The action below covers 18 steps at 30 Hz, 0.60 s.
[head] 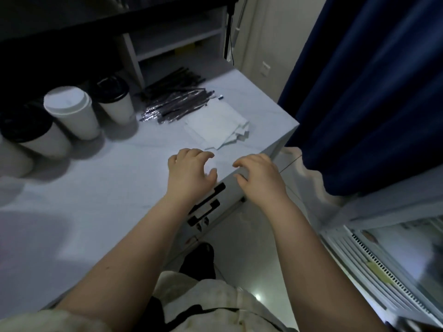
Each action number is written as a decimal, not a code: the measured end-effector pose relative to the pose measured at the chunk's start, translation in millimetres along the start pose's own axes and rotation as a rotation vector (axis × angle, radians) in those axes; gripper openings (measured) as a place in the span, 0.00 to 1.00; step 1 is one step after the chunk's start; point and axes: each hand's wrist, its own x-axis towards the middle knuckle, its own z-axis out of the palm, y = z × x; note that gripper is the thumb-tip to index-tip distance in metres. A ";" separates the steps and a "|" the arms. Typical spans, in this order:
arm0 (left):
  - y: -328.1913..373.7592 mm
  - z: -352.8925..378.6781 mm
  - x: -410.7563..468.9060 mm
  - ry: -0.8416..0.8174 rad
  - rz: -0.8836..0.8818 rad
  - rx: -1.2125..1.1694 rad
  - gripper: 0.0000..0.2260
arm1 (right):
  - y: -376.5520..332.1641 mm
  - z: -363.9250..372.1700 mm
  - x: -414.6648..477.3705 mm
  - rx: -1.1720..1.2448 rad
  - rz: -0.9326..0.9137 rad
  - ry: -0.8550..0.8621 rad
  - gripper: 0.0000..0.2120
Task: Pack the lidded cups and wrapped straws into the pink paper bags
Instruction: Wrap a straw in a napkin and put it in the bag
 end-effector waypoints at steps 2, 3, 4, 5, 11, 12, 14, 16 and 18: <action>-3.8 -1.1 35.7 0.007 0.005 -0.010 0.17 | -1.4 -6.3 37.1 0.011 0.010 0.007 0.12; -5.5 -0.9 52.7 0.011 0.007 -0.013 0.17 | -1.9 -8.4 54.2 0.019 0.014 0.017 0.13; -7.0 -0.1 68.2 0.015 0.005 -0.016 0.17 | -2.1 -9.5 69.7 0.032 0.019 0.026 0.13; -8.1 1.2 81.6 0.020 0.000 -0.020 0.17 | -2.1 -9.3 83.3 0.045 0.023 0.029 0.13; -13.6 15.3 120.4 -0.001 -0.074 -0.044 0.17 | 9.5 5.8 135.9 0.104 0.182 0.028 0.12; -15.2 18.0 123.5 -0.012 -0.092 -0.040 0.17 | 13.3 7.8 144.4 0.106 0.206 0.042 0.12; -17.7 23.0 129.1 -0.018 -0.133 -0.025 0.16 | 21.0 11.7 162.9 0.102 0.187 0.043 0.13; -19.3 26.9 135.4 0.012 -0.181 -0.016 0.15 | 26.6 16.4 183.0 0.086 0.139 0.031 0.14; -18.5 29.3 139.5 0.058 -0.239 -0.010 0.14 | 32.0 23.3 199.6 0.050 0.091 0.015 0.14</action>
